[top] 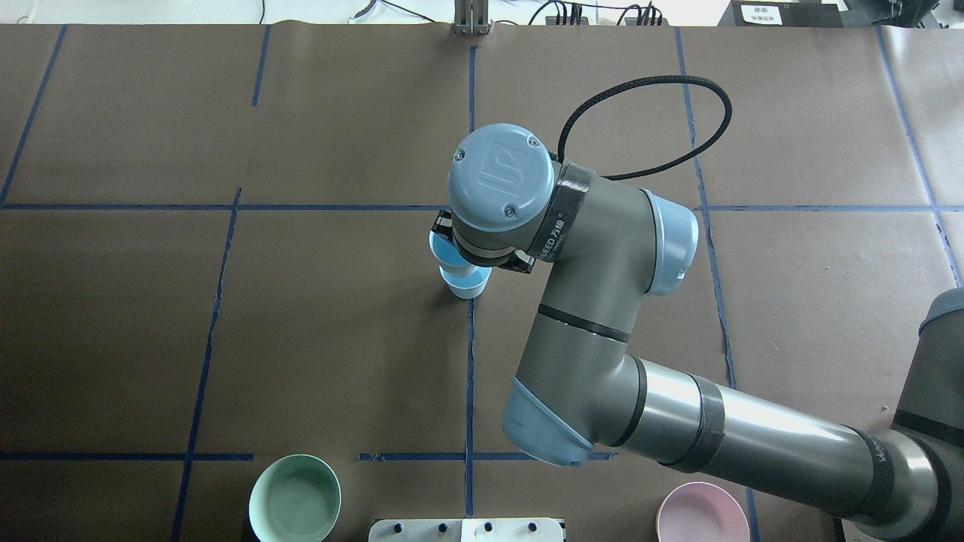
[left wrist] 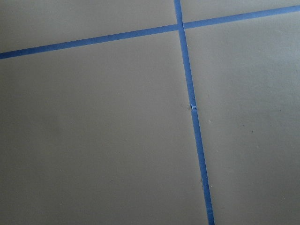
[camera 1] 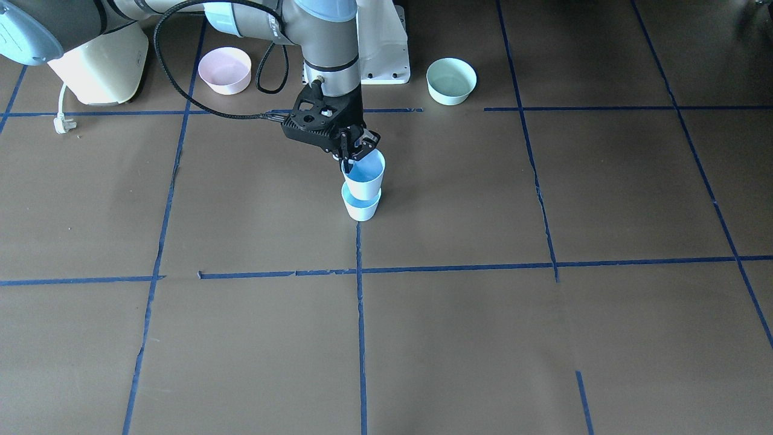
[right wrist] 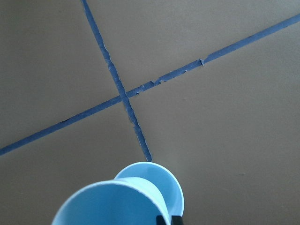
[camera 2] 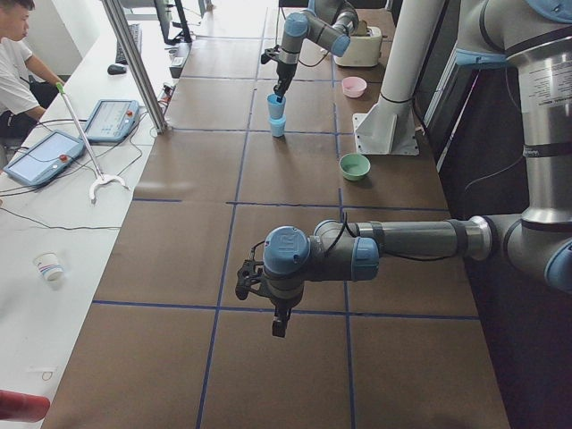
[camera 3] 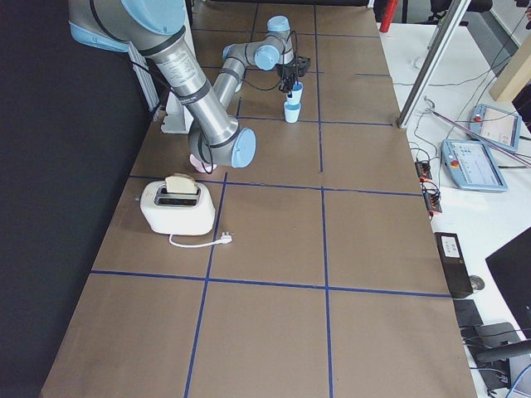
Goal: Stack blue cups with both arms
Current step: 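Carry the cup with the right gripper over the centered cup and lower it in, then open the right gripper and lift it away from the stacked cups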
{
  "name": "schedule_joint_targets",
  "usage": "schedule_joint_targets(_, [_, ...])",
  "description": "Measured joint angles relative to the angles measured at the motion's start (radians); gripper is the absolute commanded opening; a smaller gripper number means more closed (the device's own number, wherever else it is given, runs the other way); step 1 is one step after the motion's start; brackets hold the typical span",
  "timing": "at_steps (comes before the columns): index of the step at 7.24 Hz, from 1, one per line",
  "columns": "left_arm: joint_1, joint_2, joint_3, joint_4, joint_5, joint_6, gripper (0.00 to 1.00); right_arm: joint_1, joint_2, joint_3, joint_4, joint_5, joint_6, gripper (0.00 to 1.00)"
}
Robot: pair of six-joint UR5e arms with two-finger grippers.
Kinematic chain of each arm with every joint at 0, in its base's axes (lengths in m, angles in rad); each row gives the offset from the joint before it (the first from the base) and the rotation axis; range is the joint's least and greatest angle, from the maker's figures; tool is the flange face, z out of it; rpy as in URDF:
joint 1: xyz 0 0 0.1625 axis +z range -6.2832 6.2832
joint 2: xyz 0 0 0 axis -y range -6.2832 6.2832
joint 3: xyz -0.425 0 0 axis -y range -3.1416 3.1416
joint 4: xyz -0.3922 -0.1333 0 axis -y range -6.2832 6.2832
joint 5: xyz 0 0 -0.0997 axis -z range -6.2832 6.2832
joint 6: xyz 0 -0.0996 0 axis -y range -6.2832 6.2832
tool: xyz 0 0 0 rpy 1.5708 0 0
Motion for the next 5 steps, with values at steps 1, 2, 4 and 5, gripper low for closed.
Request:
schedule_joint_targets(1, [0.0, 0.0, 0.0, 0.001, -0.001, 0.0, 1.0, -0.013, -0.007, -0.004, 0.001, -0.012, -0.008, 1.0])
schedule_joint_targets(2, [0.0, -0.001, -0.001, 0.001, -0.002, -0.001, 1.0, -0.022, -0.016, -0.006, 0.001, -0.017, -0.015, 1.0])
schedule_joint_targets(4, [0.0, -0.001, -0.001, 0.002, -0.002, -0.001, 1.0, -0.023, -0.023, -0.003, 0.0, -0.01, -0.045, 1.0])
schedule_joint_targets(5, [0.0, -0.002, -0.002, 0.002, -0.002, -0.003, 1.0, -0.002, -0.03, 0.0, -0.001, 0.021, -0.094, 1.0])
